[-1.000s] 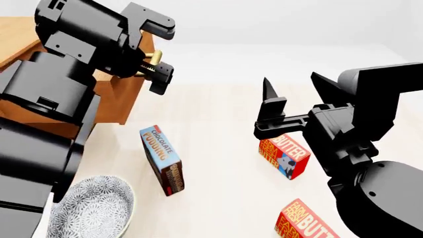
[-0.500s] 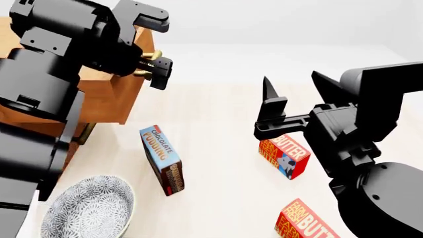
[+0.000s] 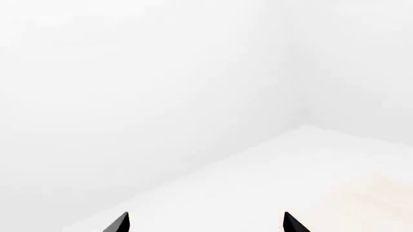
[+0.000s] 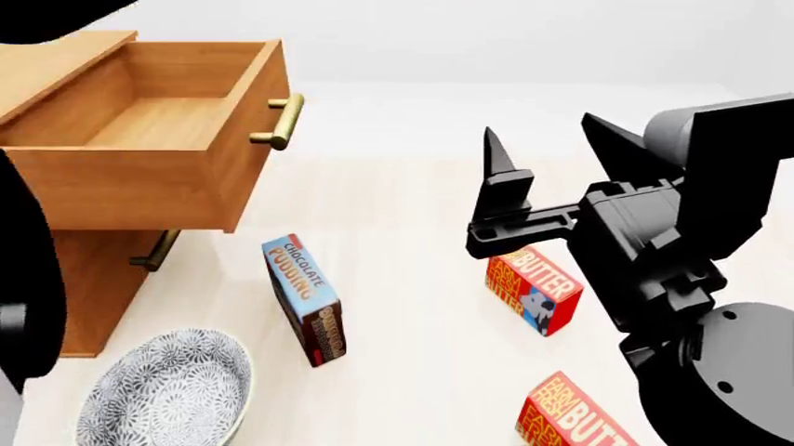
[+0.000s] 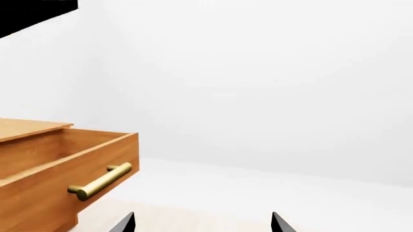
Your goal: Put the butter at the front in the top drawer of the cabinet and close it.
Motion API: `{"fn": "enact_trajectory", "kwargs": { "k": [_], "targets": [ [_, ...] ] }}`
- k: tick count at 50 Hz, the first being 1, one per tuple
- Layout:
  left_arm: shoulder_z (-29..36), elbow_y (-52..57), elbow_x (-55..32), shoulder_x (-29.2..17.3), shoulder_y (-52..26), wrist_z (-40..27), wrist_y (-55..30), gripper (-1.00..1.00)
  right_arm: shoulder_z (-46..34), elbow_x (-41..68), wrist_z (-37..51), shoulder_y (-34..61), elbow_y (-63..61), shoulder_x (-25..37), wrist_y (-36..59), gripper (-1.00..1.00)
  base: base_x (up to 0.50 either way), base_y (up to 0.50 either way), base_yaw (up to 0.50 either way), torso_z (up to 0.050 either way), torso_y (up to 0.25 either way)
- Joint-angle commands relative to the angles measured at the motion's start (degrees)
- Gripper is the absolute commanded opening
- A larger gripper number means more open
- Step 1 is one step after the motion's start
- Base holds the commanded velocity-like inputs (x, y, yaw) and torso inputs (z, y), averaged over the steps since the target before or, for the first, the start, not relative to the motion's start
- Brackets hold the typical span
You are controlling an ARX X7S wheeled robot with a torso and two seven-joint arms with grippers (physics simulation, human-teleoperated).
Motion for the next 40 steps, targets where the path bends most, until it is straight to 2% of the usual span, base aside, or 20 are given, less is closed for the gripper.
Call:
{"fn": "enact_trajectory", "kwargs": {
  "k": [1, 4, 9, 12, 16, 20, 25, 27, 30, 34, 36, 40],
  "targets": [
    [-5.56, 37.36, 0.17, -10.79, 16.53, -8.28, 6.4, 1.0, -0.68, -0.41, 0.03, 0.24, -0.17, -0.14, -0.22, 1.0, 0.0, 0.0, 0.0, 0.0, 0.0],
    [-6.84, 43.14, 2.77, -13.6, 24.21, -10.14, 11.04, 1.0, -0.76, -1.19, -0.55, -0.16, -0.03, -0.04, -0.57, 1.0, 0.0, 0.0, 0.0, 0.0, 0.0],
    [-14.03, 52.38, 0.15, -16.15, 38.13, -13.95, 10.08, 1.0, -0.27, -0.58, 0.02, 0.07, -0.62, 0.53, -0.7, 1.0, 0.0, 0.0, 0.0, 0.0, 0.0],
    [-15.41, 57.02, 3.73, -20.28, 49.53, -14.39, 16.84, 1.0, 0.46, 0.88, 1.36, 0.67, -1.44, 1.19, -0.6, 1.0, 0.0, 0.0, 0.0, 0.0, 0.0],
    [-14.29, 57.23, 0.27, -30.97, 65.6, -22.8, 34.77, 1.0, 0.81, 3.75, 4.14, 3.47, -1.97, 2.59, 0.6, 1.0, 0.0, 0.0, 0.0, 0.0, 0.0],
    [-18.9, 56.57, 1.44, -32.63, 79.95, -21.41, 43.71, 1.0, -1.38, 9.72, 8.0, 9.86, -0.63, 4.92, 4.43, 1.0, 0.0, 0.0, 0.0, 0.0, 0.0],
    [-21.4, 57.12, 4.43, -36.75, 90.58, -22.15, 50.95, 1.0, -5.29, 19.96, 13.54, 20.15, 3.4, 8.38, 8.6, 1.0, 0.0, 0.0, 0.0, 0.0, 0.0],
    [-23.18, 56.88, 5.52, -36.87, 94.89, -21.91, 54.21, 1.0, -7.44, 23.74, 14.65, 24.35, 6.14, 10.01, 10.47, 1.0, 0.0, 0.0, 0.0, 0.0, 0.0],
    [-24.62, 56.82, 8.17, -36.88, 99.99, -21.38, 57.82, 1.0, -10.27, 27.16, 12.65, 30.49, 10.58, 11.7, 13.89, 1.0, 0.0, 0.0, 0.0, 0.0, 0.0],
    [-27.11, 56.53, 9.43, -36.64, 104.54, -20.85, 61.55, 1.0, -12.77, 26.27, 3.64, 37.93, 17.82, 12.58, 20.34, 1.0, 0.0, 0.0, 0.0, 0.0, 0.0],
    [-28.45, 56.26, 9.88, -36.37, 106.39, -20.35, 63.29, 1.0, -12.89, 22.99, -3.2, 40.14, 19.74, 13.05, 23.34, 1.0, 0.0, 0.0, 0.0, 0.0, 0.0],
    [-30.25, 55.89, 9.84, -36.22, 108.13, -19.58, 65.48, 1.0, -15.82, 9.12, -20.56, 42.62, 22.25, 15.59, 25.08, 1.0, 0.0, 0.0, 0.0, 0.0, 0.0]
  ]
}}
